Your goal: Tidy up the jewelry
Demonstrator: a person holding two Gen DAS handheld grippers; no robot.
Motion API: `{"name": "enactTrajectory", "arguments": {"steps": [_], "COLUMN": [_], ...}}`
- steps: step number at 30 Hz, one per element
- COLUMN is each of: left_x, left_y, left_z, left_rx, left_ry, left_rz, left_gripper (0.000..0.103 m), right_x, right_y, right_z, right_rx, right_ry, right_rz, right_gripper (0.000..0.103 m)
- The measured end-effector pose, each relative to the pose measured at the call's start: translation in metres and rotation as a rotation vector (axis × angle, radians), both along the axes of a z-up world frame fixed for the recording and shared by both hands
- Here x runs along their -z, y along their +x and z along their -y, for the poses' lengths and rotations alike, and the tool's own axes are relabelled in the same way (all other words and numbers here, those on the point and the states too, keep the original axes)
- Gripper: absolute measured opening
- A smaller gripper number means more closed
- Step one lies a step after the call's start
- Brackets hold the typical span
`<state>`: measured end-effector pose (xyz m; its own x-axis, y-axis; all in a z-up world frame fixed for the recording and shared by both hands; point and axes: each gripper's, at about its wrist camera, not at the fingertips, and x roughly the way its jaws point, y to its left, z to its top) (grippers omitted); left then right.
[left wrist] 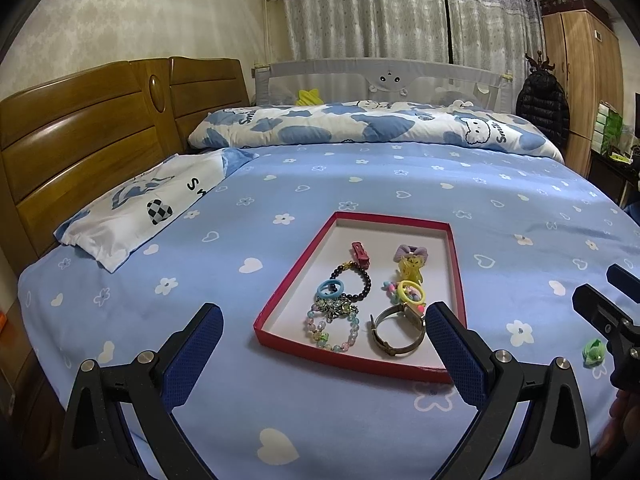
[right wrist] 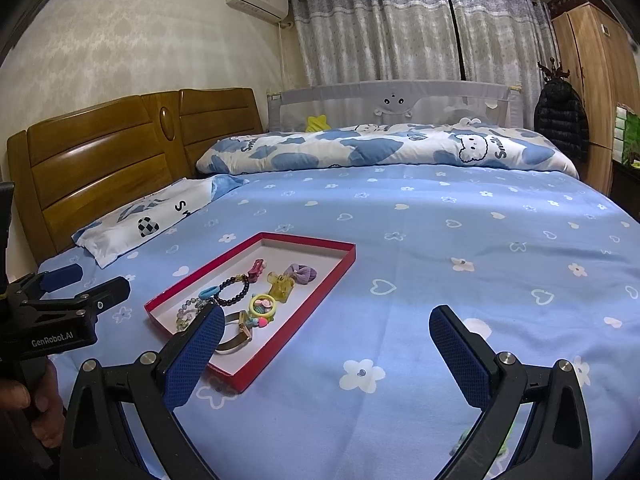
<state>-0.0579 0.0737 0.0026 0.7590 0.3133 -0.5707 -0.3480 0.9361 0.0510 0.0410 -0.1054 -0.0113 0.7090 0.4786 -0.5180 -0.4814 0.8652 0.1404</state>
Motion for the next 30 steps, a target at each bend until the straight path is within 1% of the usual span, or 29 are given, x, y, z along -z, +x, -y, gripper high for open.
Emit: {"name": "enactTrajectory", "arguments": {"steps": [30], "left_x": [-0.0001], "left_y": [-0.0009], "left_z": [-0.0011], "left_rx": [-0.002], "left_ry": [0.004], "left_rz": [-0.001], "left_gripper": [0.102], "right_x": [-0.0017], "right_y": [-0.0008], "right_z": [-0.0014], "right_rx": [0.000], "right_ry": [-0.001], "right_rz": [-0.004], "right_gripper": [0.103]}}
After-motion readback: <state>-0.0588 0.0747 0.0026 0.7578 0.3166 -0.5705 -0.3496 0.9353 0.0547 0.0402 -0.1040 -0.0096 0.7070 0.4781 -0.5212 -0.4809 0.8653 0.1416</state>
